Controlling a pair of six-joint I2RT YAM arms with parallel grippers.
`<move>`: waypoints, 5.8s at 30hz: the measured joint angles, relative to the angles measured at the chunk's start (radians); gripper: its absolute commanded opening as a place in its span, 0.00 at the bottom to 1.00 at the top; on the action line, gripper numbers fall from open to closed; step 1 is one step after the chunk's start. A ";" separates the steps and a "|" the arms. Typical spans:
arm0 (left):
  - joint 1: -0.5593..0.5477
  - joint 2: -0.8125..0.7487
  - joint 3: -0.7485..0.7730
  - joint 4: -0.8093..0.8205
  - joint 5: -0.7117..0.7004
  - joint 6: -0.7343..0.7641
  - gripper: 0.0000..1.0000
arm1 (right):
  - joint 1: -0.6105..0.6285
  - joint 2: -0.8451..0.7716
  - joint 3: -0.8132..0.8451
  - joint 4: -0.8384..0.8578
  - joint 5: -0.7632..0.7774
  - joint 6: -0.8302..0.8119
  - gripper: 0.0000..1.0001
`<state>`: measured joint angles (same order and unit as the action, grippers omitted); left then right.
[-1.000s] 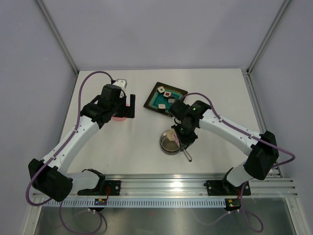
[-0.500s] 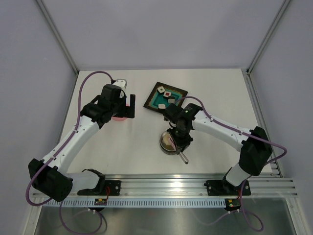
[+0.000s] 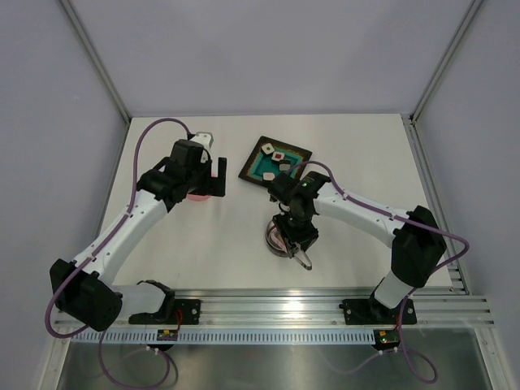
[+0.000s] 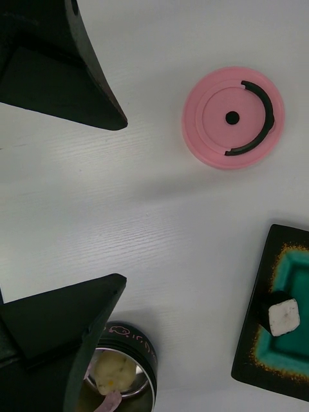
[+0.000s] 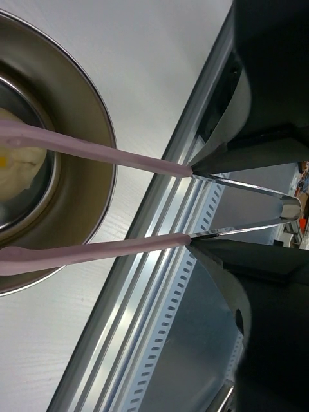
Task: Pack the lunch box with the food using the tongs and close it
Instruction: Place the fake food in the packing box, then move the packing box to the center of the board, then pick up the fake food from the plate.
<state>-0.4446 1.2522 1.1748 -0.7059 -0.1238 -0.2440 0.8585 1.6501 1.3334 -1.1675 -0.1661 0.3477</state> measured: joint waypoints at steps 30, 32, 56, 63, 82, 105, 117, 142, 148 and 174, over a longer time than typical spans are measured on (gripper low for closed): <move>-0.231 0.076 -0.191 0.187 0.270 -0.243 0.42 | -0.356 -0.227 0.061 0.106 0.347 0.101 0.00; -0.236 0.105 -0.201 0.222 0.296 -0.274 0.42 | -0.384 -0.236 0.061 0.121 0.355 0.099 0.00; -0.282 0.353 -0.197 0.358 0.405 -0.372 0.13 | -0.396 -0.235 0.006 0.186 0.330 0.088 0.00; -0.283 0.354 -0.164 0.299 0.333 -0.354 0.00 | -0.396 -0.233 0.006 0.189 0.328 0.078 0.00; -0.284 0.502 0.155 0.093 0.076 -0.292 0.00 | -0.396 -0.220 -0.006 0.205 0.296 0.074 0.00; -0.284 0.583 0.246 -0.011 0.000 -0.230 0.49 | -0.396 -0.129 0.015 0.245 0.236 0.051 0.09; -0.130 0.302 0.246 -0.033 -0.003 -0.232 0.61 | -0.396 0.081 0.232 0.239 0.077 -0.039 0.29; 0.011 0.182 0.109 -0.025 0.076 -0.232 0.60 | -0.397 0.409 0.543 0.149 0.015 -0.052 0.48; 0.014 0.175 0.103 -0.024 0.076 -0.232 0.60 | -0.397 0.486 0.602 0.124 0.042 -0.047 0.50; 0.028 0.174 0.074 -0.018 0.075 -0.231 0.60 | -0.397 0.611 0.718 0.100 0.076 -0.035 0.50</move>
<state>-0.4168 1.4258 1.2491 -0.7242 -0.0486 -0.4751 0.4618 2.2612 2.0514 -1.0676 -0.0898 0.3130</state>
